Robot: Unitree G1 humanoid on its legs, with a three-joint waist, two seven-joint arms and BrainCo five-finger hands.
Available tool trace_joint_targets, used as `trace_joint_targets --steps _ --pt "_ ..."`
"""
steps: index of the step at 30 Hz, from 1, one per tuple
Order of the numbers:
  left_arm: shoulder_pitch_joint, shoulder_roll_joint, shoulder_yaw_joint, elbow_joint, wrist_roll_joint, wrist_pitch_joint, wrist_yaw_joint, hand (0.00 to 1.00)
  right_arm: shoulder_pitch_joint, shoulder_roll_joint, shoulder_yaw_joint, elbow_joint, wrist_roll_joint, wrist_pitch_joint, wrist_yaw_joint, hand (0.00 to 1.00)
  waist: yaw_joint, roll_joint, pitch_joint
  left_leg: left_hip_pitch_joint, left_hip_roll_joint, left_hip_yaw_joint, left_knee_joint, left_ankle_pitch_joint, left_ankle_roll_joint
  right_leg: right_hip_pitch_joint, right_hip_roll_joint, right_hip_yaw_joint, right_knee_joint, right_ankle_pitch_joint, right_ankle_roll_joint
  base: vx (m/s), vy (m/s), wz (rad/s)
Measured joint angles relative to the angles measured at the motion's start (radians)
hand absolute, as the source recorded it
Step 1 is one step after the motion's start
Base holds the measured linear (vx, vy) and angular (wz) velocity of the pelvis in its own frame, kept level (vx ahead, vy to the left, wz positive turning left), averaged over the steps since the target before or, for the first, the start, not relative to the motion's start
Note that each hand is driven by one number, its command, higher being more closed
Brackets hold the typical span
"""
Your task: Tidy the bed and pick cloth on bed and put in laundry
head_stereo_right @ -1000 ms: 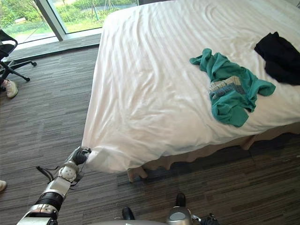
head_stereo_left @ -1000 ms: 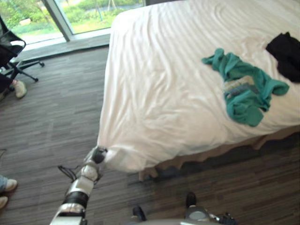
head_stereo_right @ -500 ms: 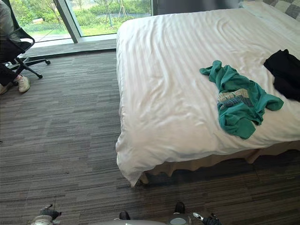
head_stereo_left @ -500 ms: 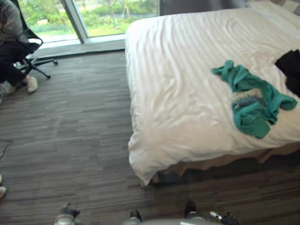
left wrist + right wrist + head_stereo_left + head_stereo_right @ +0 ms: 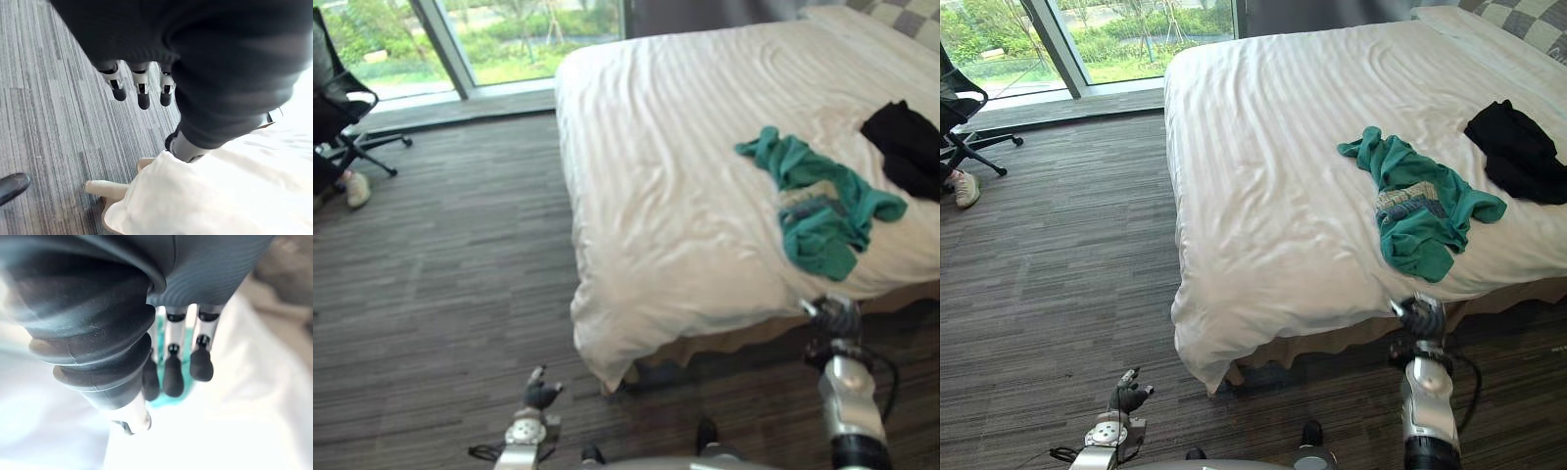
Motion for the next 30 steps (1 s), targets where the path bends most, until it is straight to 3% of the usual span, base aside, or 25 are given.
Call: trace_joint_targets --steps 2,6,10,13,15,19,21,24,25,30 --pt "0.010 0.000 -0.011 0.000 -0.009 -0.005 0.000 0.00 -0.075 -0.018 0.118 -0.026 -0.001 -0.028 0.023 1.00 0.020 -0.008 -0.004 -0.006 0.000 -0.016 -0.002 0.000 0.000 0.003 -0.001 -0.015 0.000 -0.003 0.005 -0.01 -0.019 0.20" --pt "0.028 0.000 -0.029 0.001 -0.030 -0.012 -0.001 0.00 -0.220 -0.032 0.298 -0.026 0.008 -0.040 0.073 1.00 0.043 -0.017 -0.006 -0.042 -0.001 -0.063 -0.003 0.011 0.005 0.000 -0.004 -0.058 0.000 -0.007 0.009 0.00 -0.018 0.38" --pt "0.024 -0.016 -0.052 0.002 -0.051 -0.021 0.001 0.00 -0.421 -0.027 0.460 0.057 0.076 -0.060 0.109 1.00 0.097 -0.030 -0.005 -0.125 -0.001 -0.145 0.001 0.044 0.010 -0.027 -0.002 -0.127 0.000 -0.006 0.009 0.00 -0.024 0.59" --pt "0.022 -0.027 -0.078 -0.001 -0.087 -0.024 0.003 0.00 -0.590 0.012 0.522 0.149 0.130 -0.066 0.113 1.00 0.157 -0.046 0.012 -0.173 -0.001 -0.205 0.001 0.071 0.011 -0.034 0.001 -0.178 0.001 -0.006 0.009 -0.02 -0.019 0.62" --pt "0.003 -0.029 -0.085 -0.019 -0.116 -0.034 0.018 0.00 -0.745 0.037 0.531 0.222 0.143 -0.068 0.110 1.00 0.189 -0.057 0.060 -0.225 -0.002 -0.253 0.001 0.094 0.013 -0.057 0.004 -0.217 0.003 -0.007 0.009 -0.07 -0.005 0.59" --pt "-0.029 -0.025 -0.097 -0.068 -0.138 -0.046 0.022 0.00 -0.940 0.045 0.527 0.352 0.163 -0.067 0.103 1.00 0.229 -0.052 0.155 -0.312 -0.002 -0.308 0.001 0.129 0.019 -0.133 -0.006 -0.265 0.067 -0.023 -0.009 -0.11 0.024 0.43" --pt "-0.045 -0.018 -0.125 -0.105 -0.149 -0.054 0.021 0.00 -1.004 0.044 0.507 0.406 0.165 -0.066 0.081 1.00 0.241 -0.038 0.216 -0.347 -0.006 -0.335 0.001 0.138 0.020 -0.168 -0.022 -0.289 0.114 -0.040 -0.012 -0.12 0.054 0.46" --pt "-0.049 -0.019 -0.173 -0.169 -0.170 -0.067 0.020 0.00 -1.081 0.016 0.473 0.510 0.164 -0.059 0.055 1.00 0.246 -0.007 0.260 -0.440 -0.017 -0.372 0.001 0.169 0.030 -0.255 -0.052 -0.320 0.168 -0.046 -0.006 -0.09 0.044 0.38" --pt "-0.050 -0.019 -0.200 -0.206 -0.183 -0.076 0.018 0.00 -1.106 -0.016 0.447 0.561 0.165 -0.050 0.035 1.00 0.250 0.013 0.299 -0.463 -0.030 -0.374 0.001 0.180 0.037 -0.285 -0.072 -0.321 0.192 -0.049 -0.003 -0.04 0.045 0.15" --pt "-0.087 -0.021 -0.270 -0.271 -0.234 -0.108 0.018 0.00 -1.139 -0.166 0.385 0.728 0.174 -0.034 -0.002 1.00 0.255 0.079 0.344 -0.563 -0.061 -0.376 0.001 0.211 0.056 -0.401 -0.111 -0.317 0.243 -0.049 -0.003 -0.03 0.031 0.08"
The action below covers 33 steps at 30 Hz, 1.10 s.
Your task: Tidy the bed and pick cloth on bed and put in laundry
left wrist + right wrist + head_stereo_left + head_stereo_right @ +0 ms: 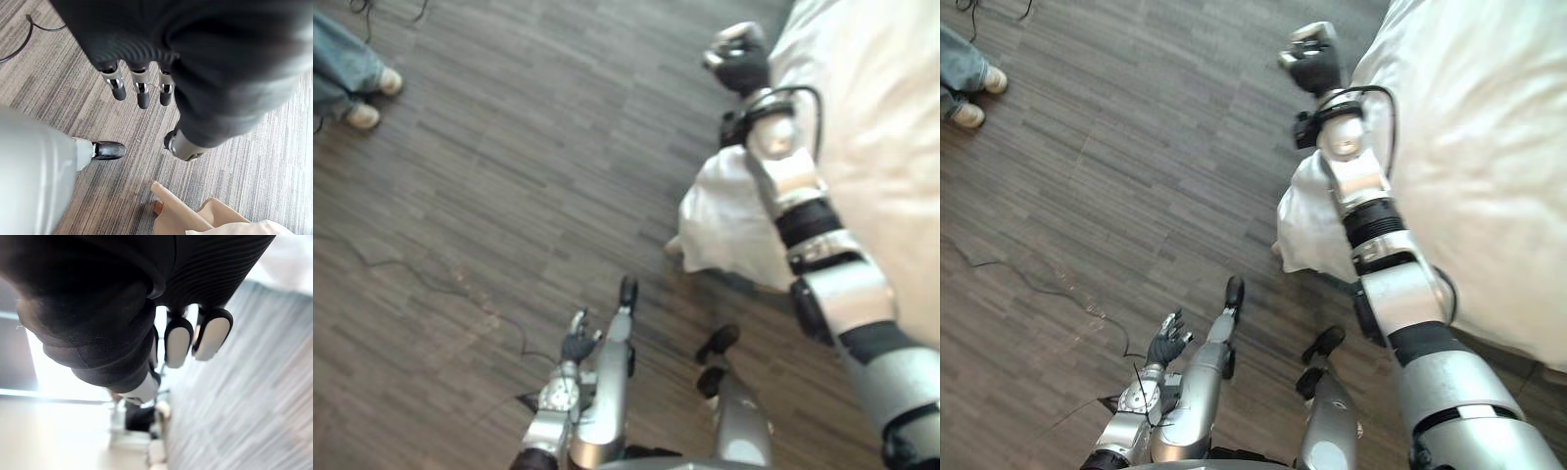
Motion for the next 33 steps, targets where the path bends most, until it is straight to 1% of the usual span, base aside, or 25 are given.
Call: trace_joint_targets --steps 1,2,3,5,7,10,11,12,13,14,15,16,17,18,19,20,21,23,25,26,27,29,31,32,33 --pt "-0.011 0.001 -0.011 -0.008 -0.011 -0.002 0.000 0.00 0.000 -0.026 -0.011 0.039 0.003 0.008 -0.002 1.00 -0.001 0.010 0.005 -0.016 -0.004 0.001 0.000 0.003 0.002 -0.020 -0.006 0.002 0.006 0.001 -0.001 0.00 0.000 0.00" --pt "-0.036 0.001 -0.036 -0.011 -0.035 -0.014 -0.002 0.00 0.000 -0.066 -0.015 0.085 0.007 0.004 0.004 1.00 -0.002 0.031 0.015 -0.041 -0.009 0.007 0.000 0.008 0.007 -0.052 -0.013 0.011 0.013 0.005 -0.003 0.01 0.008 -0.11" --pt "-0.046 0.001 -0.048 -0.019 -0.047 -0.018 -0.003 0.00 -0.009 -0.058 -0.012 0.074 0.006 -0.013 0.005 1.00 -0.002 0.038 0.019 -0.052 -0.010 0.015 0.000 0.009 0.009 -0.069 -0.014 0.021 0.011 0.009 -0.006 0.01 0.006 -0.19" --pt "-0.054 -0.002 -0.073 -0.047 -0.057 -0.025 -0.005 0.00 -0.026 -0.049 -0.012 0.096 0.007 -0.024 0.003 1.00 -0.003 0.044 0.020 -0.056 -0.013 0.018 0.000 0.010 0.009 -0.079 -0.016 0.031 0.011 0.012 -0.007 0.02 -0.017 -0.13" --pt "-0.054 -0.002 -0.097 -0.069 -0.060 -0.039 -0.012 0.00 -0.007 -0.047 -0.013 0.100 0.003 -0.038 0.004 1.00 -0.007 0.044 0.020 -0.053 -0.013 0.018 0.000 0.009 0.009 -0.076 -0.015 0.034 0.009 0.012 -0.007 0.01 -0.012 0.04" --pt "-0.054 -0.002 -0.128 -0.067 -0.074 -0.037 -0.024 0.00 0.039 0.004 -0.041 0.089 -0.014 -0.042 0.017 1.00 -0.026 0.042 0.020 -0.040 -0.019 0.016 0.000 0.008 0.009 -0.054 -0.015 0.033 -0.002 0.012 -0.007 0.02 -0.022 0.08" --pt "-0.053 -0.001 -0.125 -0.064 -0.076 -0.035 -0.024 0.00 0.103 0.042 -0.047 0.056 -0.016 -0.042 0.030 1.00 -0.039 0.038 0.021 -0.019 -0.022 0.016 0.000 0.004 0.013 -0.028 -0.015 0.032 -0.011 0.013 -0.006 0.03 -0.027 0.02" --pt "-0.052 0.005 -0.116 -0.064 -0.076 -0.033 -0.023 0.00 0.196 0.104 -0.049 0.010 -0.014 -0.039 0.047 1.00 -0.055 0.024 0.021 0.007 -0.025 0.020 0.000 -0.004 0.015 -0.003 -0.017 0.036 -0.018 0.013 -0.005 0.03 -0.023 -0.05" --pt "-0.050 0.008 -0.111 -0.064 -0.076 -0.033 -0.023 0.00 0.252 0.143 -0.049 0.003 -0.014 -0.036 0.051 1.00 -0.061 0.014 0.021 0.022 -0.026 0.027 0.000 -0.010 0.022 0.010 -0.017 0.041 -0.022 0.013 -0.005 0.04 -0.027 -0.13" --pt "-0.049 0.016 -0.096 -0.064 -0.075 -0.030 -0.023 0.00 0.382 0.215 -0.034 -0.002 -0.013 -0.015 0.071 1.00 -0.076 -0.007 0.020 0.043 -0.028 0.034 0.000 -0.018 0.022 0.029 -0.018 0.048 -0.027 0.010 -0.002 0.04 -0.022 -0.14" --pt "-0.049 0.017 -0.088 -0.064 -0.073 -0.029 -0.023 0.00 0.452 0.241 -0.020 -0.009 -0.013 -0.004 0.084 1.00 -0.081 -0.017 0.018 0.050 -0.030 0.039 0.000 -0.021 0.022 0.033 -0.021 0.051 -0.026 0.009 0.001 0.05 -0.028 -0.13" --pt "-0.049 0.016 -0.078 -0.059 -0.065 -0.026 -0.023 0.00 0.586 0.279 0.018 -0.017 -0.013 0.025 0.110 1.00 -0.092 -0.028 0.019 0.063 -0.032 0.043 0.000 -0.027 0.027 0.046 -0.023 0.053 -0.027 0.006 0.004 0.07 -0.029 -0.05" --pt "-0.053 0.016 -0.071 -0.037 -0.057 -0.022 -0.024 0.00 0.709 0.315 0.048 -0.016 -0.014 0.063 0.125 1.00 -0.106 -0.034 0.018 0.076 -0.035 0.041 0.000 -0.031 0.023 0.060 -0.025 0.051 -0.030 0.004 0.007 0.05 -0.020 0.00" --pt "-0.056 0.017 -0.069 -0.018 -0.049 -0.018 -0.024 0.00 0.764 0.328 0.059 -0.016 -0.014 0.077 0.138 1.00 -0.111 -0.037 0.017 0.082 -0.036 0.041 0.000 -0.033 0.020 0.068 -0.025 0.051 -0.034 0.004 0.007 0.07 -0.030 0.03" --pt "-0.061 0.025 -0.069 0.020 -0.041 -0.015 -0.024 0.00 0.842 0.347 0.089 -0.017 -0.013 0.095 0.159 1.00 -0.135 -0.045 0.015 0.095 -0.037 0.041 0.000 -0.035 0.018 0.086 -0.024 0.050 -0.043 0.007 0.011 0.04 -0.027 -0.07" --pt "-0.062 0.034 -0.069 0.054 -0.032 -0.009 -0.025 0.00 0.891 0.358 0.122 -0.035 -0.010 0.097 0.177 1.00 -0.152 -0.056 0.013 0.116 -0.036 0.045 0.000 -0.039 0.014 0.103 -0.023 0.056 -0.046 0.009 0.014 0.04 -0.032 -0.12" --pt "-0.062 0.036 -0.069 0.070 -0.029 -0.006 -0.025 0.00 0.909 0.363 0.136 -0.049 -0.008 0.097 0.185 1.00 -0.157 -0.061 0.010 0.128 -0.035 0.047 0.000 -0.040 0.012 0.112 -0.023 0.060 -0.048 0.010 0.016 0.00 -0.029 -0.28" --pt "-0.059 0.045 -0.069 0.134 0.002 0.003 -0.024 0.00 0.933 0.383 0.194 -0.124 0.031 0.088 0.207 1.00 -0.154 -0.092 -0.021 0.166 -0.025 0.070 0.000 -0.048 0.002 0.141 -0.008 0.083 -0.071 0.016 0.016 -0.03 -0.036 -0.32" --pt "-0.058 0.054 -0.069 0.176 0.005 0.009 -0.024 0.00 0.928 0.397 0.226 -0.167 0.068 0.075 0.221 1.00 -0.152 -0.107 -0.051 0.181 -0.019 0.074 0.000 -0.052 -0.004 0.164 0.009 0.083 -0.095 0.023 0.009 -0.03 -0.038 -0.12" --pt "-0.050 0.054 -0.069 0.185 0.006 0.016 -0.023 0.00 0.914 0.402 0.248 -0.194 0.089 0.071 0.224 1.00 -0.150 -0.115 -0.069 0.188 -0.008 0.075 0.000 -0.053 -0.005 0.176 0.017 0.082 -0.109 0.026 0.005 -0.03 -0.055 -0.05" --pt "-0.048 0.054 -0.069 0.187 0.006 0.018 -0.023 0.00 0.912 0.403 0.253 -0.201 0.097 0.071 0.225 1.00 -0.150 -0.116 -0.074 0.190 -0.007 0.075 0.000 -0.053 -0.005 0.180 0.020 0.082 -0.114 0.026 0.004 -0.03 -0.056 -0.03" --pt "-0.029 0.054 -0.069 0.193 0.024 0.025 -0.024 0.00 0.897 0.408 0.268 -0.296 0.161 0.066 0.231 1.00 -0.145 -0.118 -0.114 0.202 -0.003 0.080 -0.001 -0.063 -0.013 0.202 0.032 0.083 -0.141 0.031 -0.002 -0.03 -0.035 -0.05" --pt "-0.016 0.054 -0.069 0.192 0.024 0.026 -0.024 0.00 0.896 0.408 0.272 -0.367 0.212 0.062 0.239 1.00 -0.137 -0.118 -0.138 0.206 0.000 0.092 -0.001 -0.065 -0.012 0.202 0.036 0.100 -0.152 0.035 -0.005 0.00 -0.030 -0.20" --pt "-0.007 0.053 -0.069 0.192 0.024 0.026 -0.024 0.00 0.894 0.407 0.270 -0.430 0.258 0.055 0.241 1.00 -0.124 -0.119 -0.147 0.220 0.003 0.106 -0.001 -0.074 -0.010 0.204 0.036 0.116 -0.149 0.035 -0.005 0.01 -0.018 -0.32" --pt "0.007 0.054 -0.068 0.193 0.024 0.027 -0.023 0.00 0.888 0.409 0.266 -0.482 0.311 0.046 0.243 1.00 -0.124 -0.119 -0.160 0.230 0.003 0.115 -0.001 -0.080 -0.005 0.208 0.035 0.127 -0.149 0.035 -0.005 0.01 -0.015 -0.31"
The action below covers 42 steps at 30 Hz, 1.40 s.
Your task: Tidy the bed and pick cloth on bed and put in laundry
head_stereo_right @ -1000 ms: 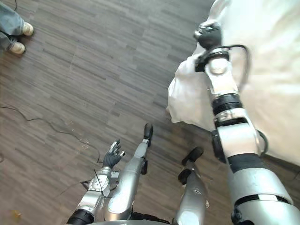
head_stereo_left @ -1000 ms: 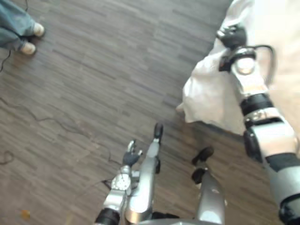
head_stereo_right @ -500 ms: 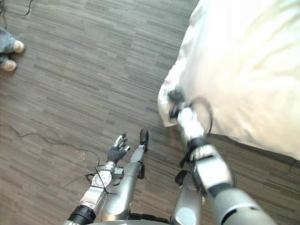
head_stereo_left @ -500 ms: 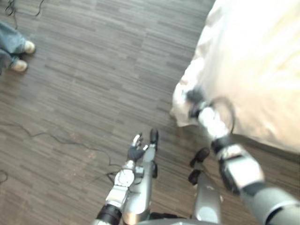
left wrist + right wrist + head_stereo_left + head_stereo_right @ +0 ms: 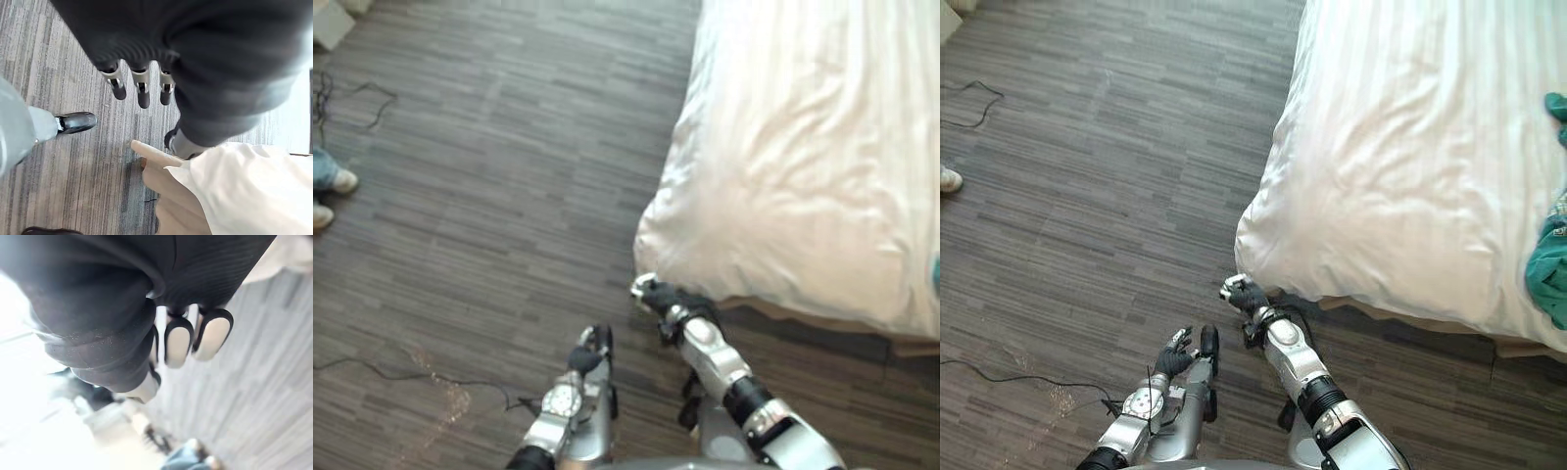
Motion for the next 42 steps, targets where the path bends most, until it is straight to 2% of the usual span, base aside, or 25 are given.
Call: trace_joint_targets --steps 5,9,10,11,12,14,15,16,17,19,22,24,26,27,28,29,30,31,32,33,34,36,38,40,42 --pt "0.025 -0.003 -0.001 0.004 0.000 0.001 0.000 0.00 -0.118 0.023 -0.139 -0.102 0.161 -0.058 -0.018 1.00 -0.003 0.004 -0.028 0.015 0.004 0.012 0.000 -0.003 -0.003 -0.003 -0.007 0.018 0.010 0.003 -0.004 0.04 -0.007 -0.12" --pt "0.015 -0.007 -0.006 0.003 -0.001 0.001 -0.001 0.00 -0.280 -0.004 -0.277 -0.092 0.196 -0.105 -0.075 1.00 -0.003 0.022 -0.021 -0.002 0.002 0.021 0.001 -0.001 -0.002 -0.041 -0.015 0.033 0.044 0.001 0.005 0.02 0.002 -0.06" --pt "0.001 -0.007 -0.018 0.002 -0.001 0.001 0.000 0.00 -0.347 -0.035 -0.313 -0.069 0.196 -0.125 -0.092 1.00 -0.006 0.044 -0.009 -0.013 -0.003 0.024 0.001 0.006 0.004 -0.057 -0.021 0.035 0.054 0.001 0.006 0.00 0.000 0.00" --pt "-0.023 -0.012 -0.041 -0.003 0.000 0.001 0.000 0.00 -0.413 -0.068 -0.346 -0.021 0.195 -0.138 -0.102 1.00 -0.009 0.077 0.009 -0.024 -0.010 0.031 0.001 0.013 0.010 -0.071 -0.027 0.036 0.061 0.002 0.006 0.00 0.000 0.00" --pt "-0.033 -0.015 -0.052 -0.011 0.001 0.001 -0.001 0.00 -0.445 -0.090 -0.354 0.011 0.195 -0.145 -0.113 1.00 -0.009 0.094 0.018 -0.031 -0.014 0.035 0.001 0.017 0.015 -0.082 -0.029 0.041 0.065 0.006 0.009 -0.01 0.028 -0.06" --pt "-0.065 -0.024 -0.091 -0.061 0.017 -0.002 -0.002 0.00 -0.542 -0.184 -0.383 0.180 0.185 -0.147 -0.159 1.00 -0.011 0.155 0.049 -0.069 -0.027 0.048 0.001 0.023 0.023 -0.131 -0.043 0.065 0.062 0.029 0.013 -0.01 0.025 -0.15" --pt "-0.078 -0.024 -0.102 -0.081 0.017 -0.004 -0.003 0.00 -0.562 -0.226 -0.396 0.258 0.180 -0.143 -0.176 1.00 -0.018 0.175 0.060 -0.081 -0.032 0.057 0.001 0.031 0.033 -0.140 -0.045 0.068 0.049 0.040 0.019 0.01 0.013 -0.12" --pt "-0.091 -0.023 -0.115 -0.105 0.015 -0.006 -0.003 0.00 -0.585 -0.269 -0.418 0.357 0.162 -0.133 -0.180 1.00 -0.028 0.189 0.075 -0.093 -0.036 0.065 0.001 0.033 0.035 -0.151 -0.047 0.075 0.037 0.055 0.020 0.02 -0.003 -0.17" --pt "-0.108 -0.023 -0.122 -0.123 0.011 -0.008 -0.003 0.00 -0.596 -0.304 -0.414 0.379 0.138 -0.144 -0.157 1.00 -0.035 0.197 0.093 -0.101 -0.040 0.071 0.001 0.033 0.036 -0.161 -0.048 0.088 0.021 0.069 0.022 0.02 -0.007 -0.26" --pt "-0.136 -0.023 -0.133 -0.126 -0.007 -0.008 -0.002 0.00 -0.633 -0.303 -0.405 0.389 0.101 -0.146 -0.148 1.00 -0.060 0.203 0.106 -0.108 -0.044 0.083 0.001 0.033 0.036 -0.166 -0.048 0.098 -0.002 0.087 0.024 0.02 -0.008 -0.18" --pt "-0.165 -0.020 -0.144 -0.146 -0.037 -0.019 -0.003 0.00 -0.623 -0.311 -0.420 0.403 0.076 -0.154 -0.118 1.00 -0.081 0.200 0.110 -0.109 -0.049 0.096 0.001 0.030 0.039 -0.155 -0.046 0.102 -0.036 0.103 0.025 0.01 -0.002 -0.01" --pt "-0.164 -0.008 -0.134 -0.148 -0.040 -0.021 -0.004 0.00 -0.591 -0.293 -0.479 0.378 0.077 -0.159 -0.097 1.00 -0.098 0.191 0.114 -0.107 -0.052 0.097 0.001 0.021 0.042 -0.148 -0.047 0.103 -0.048 0.103 0.025 0.00 0.000 0.00" --pt "-0.130 0.030 -0.089 -0.148 -0.040 -0.020 -0.017 0.00 -0.482 -0.187 -0.619 0.292 0.082 -0.167 -0.075 1.00 -0.140 0.146 0.110 -0.094 -0.058 0.111 0.001 0.011 0.053 -0.143 -0.047 0.121 -0.065 0.101 0.027 0.04 0.008 -0.13" --pt "-0.117 0.040 -0.081 -0.153 -0.037 -0.019 -0.018 0.00 -0.463 -0.152 -0.660 0.283 0.084 -0.170 -0.065 1.00 -0.154 0.131 0.110 -0.088 -0.058 0.118 0.001 0.007 0.051 -0.142 -0.047 0.133 -0.067 0.101 0.026 0.06 0.008 -0.28" --pt "-0.090 0.061 -0.054 -0.159 -0.032 -0.013 -0.021 0.00 -0.418 -0.069 -0.757 0.256 0.100 -0.175 -0.055 1.00 -0.186 0.103 0.103 -0.082 -0.060 0.129 0.001 0.001 0.050 -0.143 -0.047 0.152 -0.069 0.101 0.026 0.07 0.008 -0.29" --pt "-0.074 0.075 -0.034 -0.159 -0.024 -0.005 -0.022 0.00 -0.367 -0.008 -0.823 0.224 0.109 -0.176 -0.044 1.00 -0.205 0.081 0.091 -0.076 -0.061 0.142 0.001 -0.004 0.050 -0.144 -0.046 0.173 -0.072 0.102 0.026 0.07 0.009 -0.31" --pt "-0.067 0.077 -0.024 -0.159 -0.021 -0.003 -0.023 0.00 -0.341 0.013 -0.842 0.209 0.109 -0.177 -0.043 1.00 -0.211 0.072 0.087 -0.071 -0.061 0.150 0.001 -0.008 0.050 -0.144 -0.046 0.181 -0.074 0.102 0.026 0.10 0.002 -0.38" --pt "-0.049 0.076 0.002 -0.160 -0.020 -0.003 -0.022 0.00 -0.276 0.061 -0.908 0.209 0.108 -0.162 -0.051 1.00 -0.225 0.050 0.075 -0.055 -0.060 0.171 0.001 -0.017 0.048 -0.141 -0.045 0.200 -0.078 0.101 0.026 0.12 -0.014 -0.45" --pt "-0.044 0.073 0.015 -0.158 -0.018 0.000 -0.023 0.00 -0.191 0.069 -1.004 0.260 0.110 -0.134 -0.089 0.00 -0.224 0.042 0.071 -0.043 -0.058 0.188 0.001 -0.026 0.045 -0.128 -0.041 0.218 -0.087 0.102 0.026 0.12 -0.020 -0.41" --pt "-0.045 0.068 0.020 -0.158 -0.012 0.000 -0.024 0.00 -0.144 0.058 -1.044 0.298 0.112 -0.118 -0.108 0.00 -0.224 0.042 0.071 -0.040 -0.058 0.191 0.001 -0.029 0.044 -0.127 -0.040 0.223 -0.090 0.102 0.026 0.12 -0.027 -0.40" --pt "-0.047 0.050 0.042 -0.147 0.003 0.001 -0.027 0.00 -0.030 0.024 -1.115 0.389 0.114 -0.083 -0.153 0.00 -0.225 0.047 0.073 -0.032 -0.057 0.208 0.001 -0.037 0.041 -0.129 -0.038 0.231 -0.093 0.102 0.025 0.13 -0.021 -0.41" --pt "-0.048 0.031 0.081 -0.084 0.020 0.013 -0.042 0.00 0.171 -0.007 -1.166 0.455 0.105 -0.056 -0.203 0.00 -0.246 0.052 0.074 0.005 -0.050 0.241 0.001 -0.047 0.037 -0.119 -0.028 0.270 -0.093 0.102 0.025 0.16 -0.028 -0.65" --pt "-0.049 0.031 0.103 -0.009 0.042 0.028 -0.046 0.00 0.294 -0.026 -1.160 0.458 0.064 -0.045 -0.218 0.00 -0.281 0.048 0.072 0.077 -0.042 0.279 0.000 -0.070 0.022 -0.077 -0.012 0.306 -0.093 0.097 0.030 0.18 -0.040 -0.86" --pt "-0.050 0.032 0.124 0.042 0.063 0.033 -0.048 0.00 0.379 -0.050 -1.115 0.463 -0.003 -0.037 -0.219 0.00 -0.279 0.048 0.055 0.160 -0.017 0.344 0.000 -0.094 -0.003 -0.040 0.020 0.355 -0.093 0.092 0.027 0.20 -0.098 -1.03" --pt "-0.050 0.033 0.154 0.092 0.097 0.033 -0.050 0.00 0.408 -0.062 -1.060 0.483 -0.074 -0.024 -0.218 0.00 -0.279 0.057 0.008 0.189 0.008 0.377 -0.001 -0.105 -0.018 -0.036 0.049 0.383 -0.093 0.083 0.014 0.14 -0.121 -0.66"
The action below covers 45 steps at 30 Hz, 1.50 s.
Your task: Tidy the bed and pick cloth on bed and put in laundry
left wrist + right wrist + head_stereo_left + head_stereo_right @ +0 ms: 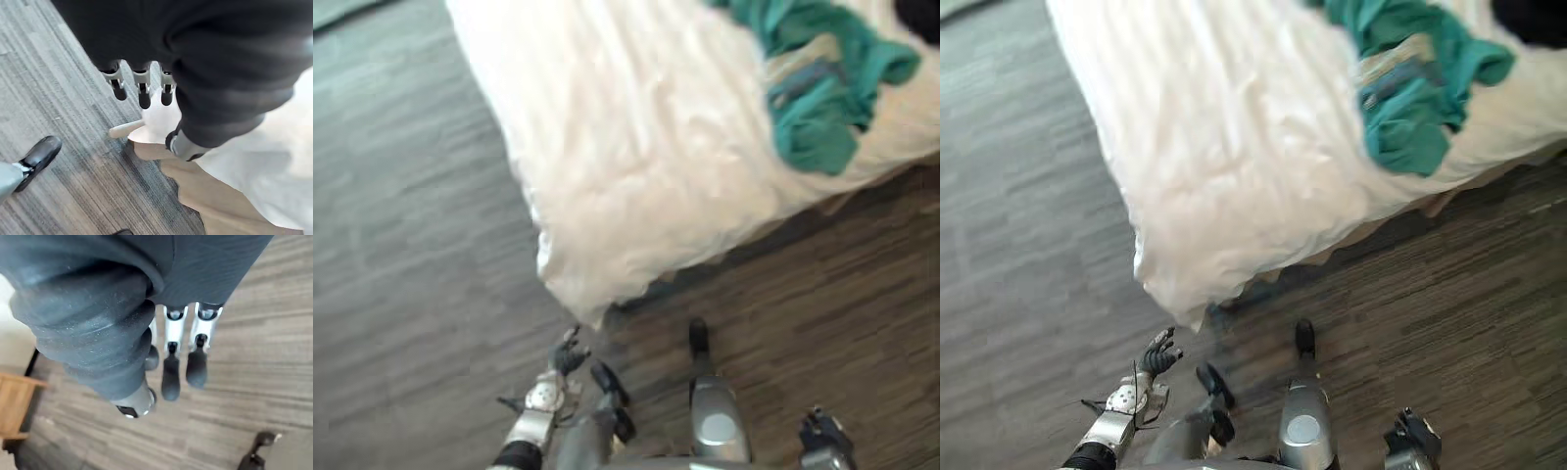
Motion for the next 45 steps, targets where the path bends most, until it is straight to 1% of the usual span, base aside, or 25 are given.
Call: trace_joint_targets --steps 4,7,10,13,15,17,19,21,22,23,24,26,27,28,29,30,31,32,33,34,35,38,40,41,45 --pt "0.008 0.000 0.036 0.095 0.033 0.011 -0.009 0.00 -0.004 0.010 0.111 0.024 -0.130 0.032 0.009 0.00 0.007 0.012 -0.039 0.092 0.039 0.040 0.001 -0.018 -0.027 0.066 0.045 0.032 0.005 -0.030 -0.017 0.08 -0.123 -0.39" --pt "0.044 -0.004 0.087 0.131 0.052 0.023 -0.011 0.00 -0.006 0.007 0.176 0.026 -0.226 0.045 0.021 0.00 0.047 0.013 -0.090 0.138 0.054 0.078 0.041 -0.058 -0.048 0.080 0.066 0.114 0.012 -0.047 -0.020 0.06 -0.058 -0.70" --pt "0.059 -0.015 0.122 0.157 0.076 0.030 -0.008 0.00 -0.022 -0.025 0.266 0.050 -0.294 0.053 0.021 0.00 0.115 -0.021 -0.106 0.124 0.060 -0.206 0.222 -0.154 -0.037 0.069 0.071 0.249 0.028 -0.046 -0.020 0.06 -0.104 -1.18" --pt "0.087 -0.046 0.119 0.186 0.099 0.030 -0.001 0.00 -0.029 -0.059 0.323 0.059 -0.357 0.053 0.018 0.00 0.129 -0.007 -0.136 0.116 0.042 -0.494 0.307 -0.297 -0.035 0.032 0.108 0.379 0.025 -0.036 -0.003 -0.03 0.104 -1.32" --pt "0.085 -0.052 0.115 0.201 0.117 0.030 0.002 0.00 -0.022 -0.071 0.334 0.063 -0.382 0.055 0.017 0.00 0.125 0.001 -0.155 0.120 0.032 -0.518 0.307 -0.369 -0.018 0.010 0.114 0.422 0.023 -0.024 0.016 -0.09 0.285 -0.94" --pt "0.071 -0.029 0.093 0.211 0.149 0.030 0.008 0.00 0.017 -0.024 0.332 0.083 -0.411 0.070 0.018 0.00 0.115 -0.055 -0.166 0.149 -0.021 -0.433 0.304 -0.418 0.004 -0.019 0.092 0.512 0.029 -0.003 0.029 -0.09 0.228 -0.99" --pt "0.073 -0.020 0.073 0.244 0.162 0.033 0.010 0.00 0.050 -0.002 0.340 0.083 -0.409 0.075 0.017 0.00 0.113 -0.080 -0.180 0.186 -0.053 -0.374 0.279 -0.419 0.017 -0.031 0.085 0.564 0.033 0.013 0.019 -0.03 0.155 -1.02" --pt "0.054 -0.017 0.062 0.261 0.175 0.037 0.018 0.00 0.079 0.012 0.351 0.081 -0.408 0.075 0.016 0.00 0.111 -0.082 -0.183 0.197 -0.058 -0.310 0.260 -0.410 0.032 -0.052 0.092 0.485 0.018 0.102 -0.024 0.00 0.099 -1.00" --pt "0.039 -0.014 0.064 0.262 0.176 0.044 0.028 0.00 0.081 0.021 0.351 0.080 -0.408 0.076 0.013 0.00 0.114 -0.068 -0.174 0.192 -0.056 -0.275 0.252 -0.399 0.050 -0.065 0.099 0.394 -0.004 0.165 -0.081 0.02 0.050 -1.08" --pt "0.026 -0.017 0.080 0.262 0.175 0.052 0.036 0.00 0.076 0.016 0.349 0.072 -0.408 0.078 0.013 0.00 0.113 -0.048 -0.159 0.187 -0.050 -0.217 0.242 -0.388 0.067 -0.101 0.118 0.208 0.047 0.149 -0.164 0.02 0.062 -1.23" --pt "0.012 -0.027 0.109 0.263 0.172 0.061 0.039 0.00 0.068 0.006 0.349 0.059 -0.408 0.084 0.008 0.00 0.118 -0.028 -0.141 0.207 -0.040 -0.170 0.232 -0.385 0.070 -0.159 0.116 -0.022 0.276 -0.054 -0.230 0.02 0.035 -1.02" --pt "0.015 -0.044 0.121 0.260 0.155 0.076 0.046 0.00 0.080 -0.003 0.351 0.046 -0.409 0.082 -0.002 0.00 0.122 -0.012 -0.121 0.255 -0.050 -0.114 0.249 -0.385 0.070 -0.176 0.095 -0.165 0.496 -0.115 -0.270 0.01 0.114 -0.98" --pt "0.025 -0.047 0.134 0.261 0.150 0.081 0.050 0.00 0.083 -0.005 0.364 0.044 -0.410 0.079 -0.004 0.00 0.131 -0.017 -0.120 0.261 -0.063 -0.095 0.277 -0.382 0.075 -0.179 0.093 -0.187 0.508 -0.083 -0.274 -0.03 0.125 -1.50" --pt "0.031 -0.049 0.153 0.266 0.144 0.086 0.051 0.00 0.078 -0.004 0.400 0.045 -0.415 0.066 -0.005 0.00 0.143 -0.045 -0.113 0.228 -0.071 -0.096 0.342 -0.359 0.113 -0.157 0.103 -0.152 0.420 -0.010 -0.255 -0.15 -0.016 -1.77" --pt "0.030 -0.059 0.162 0.273 0.136 0.084 0.050 0.00 0.058 -0.018 0.388 0.050 -0.433 0.074 -0.002 0.00 0.164 -0.012 -0.127 0.206 -0.045 -0.092 0.226 -0.319 0.151 -0.118 0.131 -0.126 0.377 -0.043 -0.206 -0.20 -0.071 -1.67" --pt "0.033 -0.072 0.161 0.266 0.136 0.082 0.051 0.00 0.051 -0.025 0.381 0.050 -0.439 0.081 -0.004 0.00 0.169 -0.007 -0.123 0.218 -0.041 -0.081 0.214 -0.335 0.105 -0.138 0.108 -0.171 0.541 -0.177 -0.224 -0.20 -0.095 -1.33" --pt "0.036 -0.067 0.163 0.258 0.134 0.084 0.052 0.00 0.048 -0.015 0.358 0.055 -0.444 0.084 -0.009 0.00 0.161 -0.023 -0.121 0.242 -0.061 -0.039 0.179 -0.332 0.101 -0.126 0.047 -0.195 0.715 -0.317 -0.185 -0.10 -0.110 -1.05" --pt "0.056 -0.074 0.165 0.260 0.132 0.091 0.050 0.00 0.054 -0.011 0.344 0.065 -0.445 0.092 -0.007 0.00 0.159 -0.037 -0.129 0.246 -0.059 0.008 0.178 -0.330 0.099 -0.055 -0.006 -0.228 0.747 -0.400 -0.172 -0.03 -0.106 -0.97" --pt "0.060 -0.078 0.182 0.258 0.121 0.092 0.050 0.00 0.060 -0.010 0.339 0.066 -0.441 0.096 -0.007 0.00 0.164 -0.045 -0.137 0.246 -0.056 0.029 0.181 -0.329 0.097 -0.015 -0.019 -0.233 0.714 -0.403 -0.153 0.01 -0.148 -1.14" --pt "0.066 -0.073 0.200 0.257 0.107 0.092 0.051 0.00 0.067 -0.001 0.336 0.068 -0.430 0.099 -0.001 0.00 0.176 -0.049 -0.145 0.244 -0.056 0.071 0.182 -0.323 0.086 0.047 -0.021 -0.204 0.587 -0.391 -0.084 0.02 -0.146 -1.42" --pt "0.069 -0.066 0.215 0.263 0.106 0.098 0.050 0.00 0.061 0.022 0.333 0.067 -0.403 0.098 0.005 0.00 0.172 -0.070 -0.159 0.249 -0.049 0.130 0.175 -0.312 0.067 0.092 0.030 -0.158 0.440 -0.383 -0.068 0.02 -0.153 -1.48" --pt "0.069 -0.109 0.225 0.277 0.092 0.098 0.048 0.00 0.070 0.017 0.314 0.088 -0.387 0.097 0.013 0.00 0.165 -0.027 -0.174 0.289 -0.016 0.215 0.175 -0.287 0.026 0.150 0.110 -0.069 0.284 -0.283 -0.098 0.00 -0.091 -1.21" --pt "0.060 -0.144 0.228 0.277 0.072 0.098 0.048 0.00 0.097 0.018 0.299 0.094 -0.387 0.099 0.014 0.00 0.162 -0.017 -0.186 0.302 -0.014 0.222 0.187 -0.281 0.018 0.186 0.120 -0.040 0.226 -0.261 -0.097 0.00 -0.056 -0.61" --pt "0.074 -0.116 0.141 0.278 0.029 0.099 0.030 0.00 0.111 0.044 0.262 0.105 -0.391 0.118 0.016 0.00 0.168 -0.058 -0.225 0.298 -0.037 0.120 0.040 -0.192 0.021 0.289 0.050 -0.051 0.038 -0.155 -0.039 0.00 -0.025 -0.22" --pt "0.074 -0.116 0.141 0.278 0.029 0.099 0.030 0.00 0.111 0.044 0.262 0.105 -0.391 0.118 0.016 0.00 0.168 -0.059 -0.225 0.297 -0.037 0.119 0.040 -0.192 0.021 0.289 0.050 -0.051 0.038 -0.155 -0.039 0.00 0.000 0.00"
